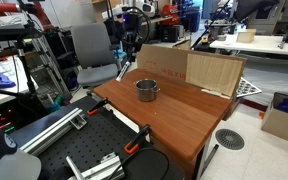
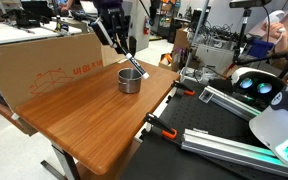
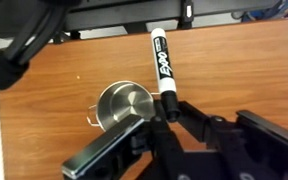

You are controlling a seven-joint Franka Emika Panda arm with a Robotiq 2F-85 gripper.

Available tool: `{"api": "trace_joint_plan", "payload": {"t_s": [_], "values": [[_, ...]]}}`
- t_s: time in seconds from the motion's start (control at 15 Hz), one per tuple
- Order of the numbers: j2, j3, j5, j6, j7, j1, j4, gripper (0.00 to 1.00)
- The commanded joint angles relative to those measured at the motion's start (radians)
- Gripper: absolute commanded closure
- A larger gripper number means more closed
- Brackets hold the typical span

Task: Take the marker from the pot and put it on the table

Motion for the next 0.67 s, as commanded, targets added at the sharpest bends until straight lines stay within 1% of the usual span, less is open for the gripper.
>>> {"api": "trace_joint_plan", "payload": {"t_s": [0.0, 0.13, 0.4, 0.6], "values": [[0.073, 0.009, 0.018, -0.118, -0.032, -0.001, 0.107, 0.94], [0.116, 0.010, 0.033, -0.148, -0.041, -0.005, 0.161, 0.94], [0.233, 0.007, 0.043, -0.257, -0.046, 0.002, 0.306, 0.94], [0.312, 0.003, 0.040, -0.305, -0.041, 0.011, 0.395, 0.94]]}}
